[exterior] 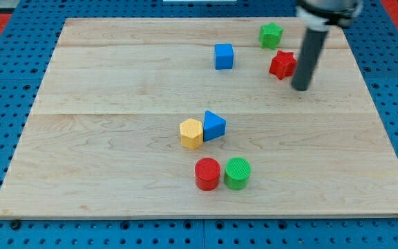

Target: Slide the red circle along with the green circle right a bit

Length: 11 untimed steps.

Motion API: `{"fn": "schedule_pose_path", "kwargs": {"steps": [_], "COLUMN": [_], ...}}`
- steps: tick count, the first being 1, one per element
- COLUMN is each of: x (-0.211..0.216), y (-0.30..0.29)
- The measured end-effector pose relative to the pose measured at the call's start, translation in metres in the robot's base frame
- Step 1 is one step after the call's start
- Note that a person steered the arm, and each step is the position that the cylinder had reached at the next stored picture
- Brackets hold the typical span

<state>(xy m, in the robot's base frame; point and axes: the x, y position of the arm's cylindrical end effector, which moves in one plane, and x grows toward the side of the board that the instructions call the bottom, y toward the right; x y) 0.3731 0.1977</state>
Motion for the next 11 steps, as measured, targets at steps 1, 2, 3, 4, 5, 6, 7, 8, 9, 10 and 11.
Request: {"fn": "schedule_pose_path", "kwargs": {"steps": [1, 2, 3, 4, 5, 6, 7, 8, 9, 10, 11], "x": [-0.047, -0.051, -0.037, -0.001, 0.134, 0.218, 0.228, 0.22, 0.201, 0.186, 0.172], "y": [0.01, -0.03, -0.035, -0.005, 0.012, -0.034, -0.138, -0.234, -0.234, -0.213, -0.2]}}
